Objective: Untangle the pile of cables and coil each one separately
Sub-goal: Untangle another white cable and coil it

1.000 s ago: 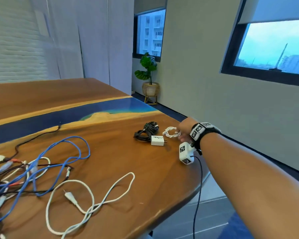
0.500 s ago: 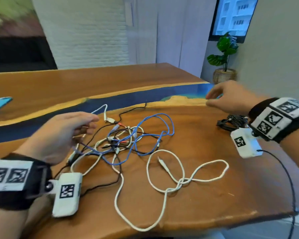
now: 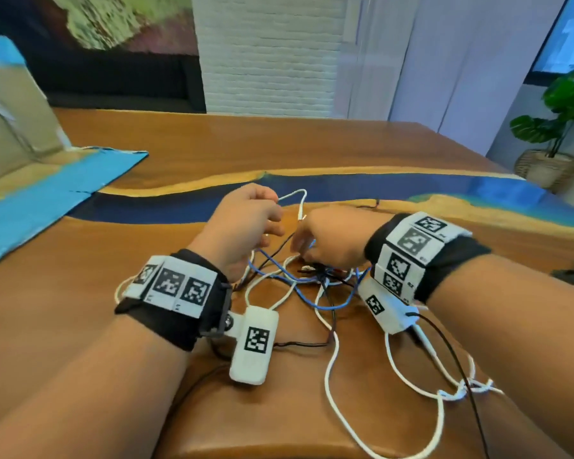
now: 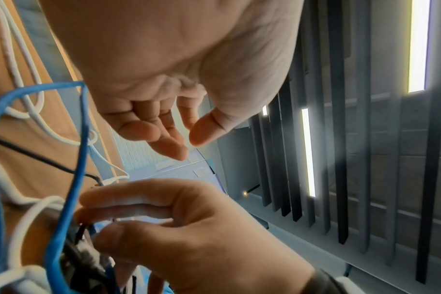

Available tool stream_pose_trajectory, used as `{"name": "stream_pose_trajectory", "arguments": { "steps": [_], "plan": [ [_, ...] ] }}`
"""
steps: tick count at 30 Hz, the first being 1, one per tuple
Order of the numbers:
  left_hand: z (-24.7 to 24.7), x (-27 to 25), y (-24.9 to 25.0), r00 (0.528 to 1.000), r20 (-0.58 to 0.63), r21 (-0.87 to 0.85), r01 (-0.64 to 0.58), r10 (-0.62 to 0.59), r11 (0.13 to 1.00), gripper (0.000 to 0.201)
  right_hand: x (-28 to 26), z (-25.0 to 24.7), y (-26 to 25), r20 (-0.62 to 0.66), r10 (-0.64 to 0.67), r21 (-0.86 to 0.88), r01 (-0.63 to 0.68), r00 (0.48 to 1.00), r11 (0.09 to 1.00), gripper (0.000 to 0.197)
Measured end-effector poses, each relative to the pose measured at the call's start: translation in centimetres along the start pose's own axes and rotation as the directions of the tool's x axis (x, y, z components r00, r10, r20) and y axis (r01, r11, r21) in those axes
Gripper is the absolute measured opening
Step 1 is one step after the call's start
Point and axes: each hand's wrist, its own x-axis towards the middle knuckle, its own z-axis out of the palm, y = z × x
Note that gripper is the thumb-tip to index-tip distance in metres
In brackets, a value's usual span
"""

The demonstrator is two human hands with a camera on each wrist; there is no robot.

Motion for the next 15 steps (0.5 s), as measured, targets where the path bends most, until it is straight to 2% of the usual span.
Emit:
{"name": "stream_pose_trajectory", "arguments": {
  "steps": [2, 5, 7, 9, 11, 13, 14, 15],
  "plan": [
    [0.2, -0.1, -0.1, 1.000, -0.003, -0.030, 0.018, -0.018, 0.999, 0.023, 1.2, 0.8, -0.2, 0.034, 0.025, -0.040, -0.023, 0.999, 0.999, 0.027],
    [0.5, 0.0, -0.4, 0.999, 0.030, -0.024, 0.021, -0.021, 0.999, 0.023, 1.9, 0.8, -0.6, 0.029, 0.017, -0.090, -0.014, 0.999, 0.996, 0.008],
    [0.6, 0.1, -0.6, 0.999, 0.040, -0.008, 0.010, -0.010, 1.000, 0.020, 2.0, 0.3, -0.4, -0.022, 0.012, -0.060, -0.014, 1.000, 0.998, 0.011],
    [0.6, 0.2, -0.5, 1.000, 0.026, 0.024, -0.010, 0.009, 1.000, 0.016, 2.0, -0.3, 0.3, -0.153, 0.020, 0.053, -0.012, 0.988, 0.999, 0.013],
    [0.3, 0.3, -0.5, 1.000, -0.010, 0.046, -0.027, 0.028, 0.999, 0.018, 1.9, -1.3, 0.8, -0.378, 0.035, 0.234, 0.059, 0.925, 0.970, 0.013],
    [-0.1, 0.5, -0.5, 0.999, -0.028, 0.108, -0.016, 0.019, 0.994, 0.021, 1.2, -2.8, 0.8, -0.598, 0.058, 0.323, 0.174, 0.800, 0.930, 0.012],
    [-0.2, 0.6, -0.6, 1.000, -0.022, 0.138, -0.002, 0.005, 0.990, 0.021, 0.8, -3.4, 0.8, -0.643, 0.058, 0.341, 0.218, 0.764, 0.915, 0.010],
    [-0.3, 0.5, -0.7, 1.000, -0.010, 0.160, 0.017, -0.015, 0.987, 0.022, 0.3, -3.8, 0.8, -0.645, 0.053, 0.363, 0.244, 0.762, 0.899, 0.009]
  ]
}}
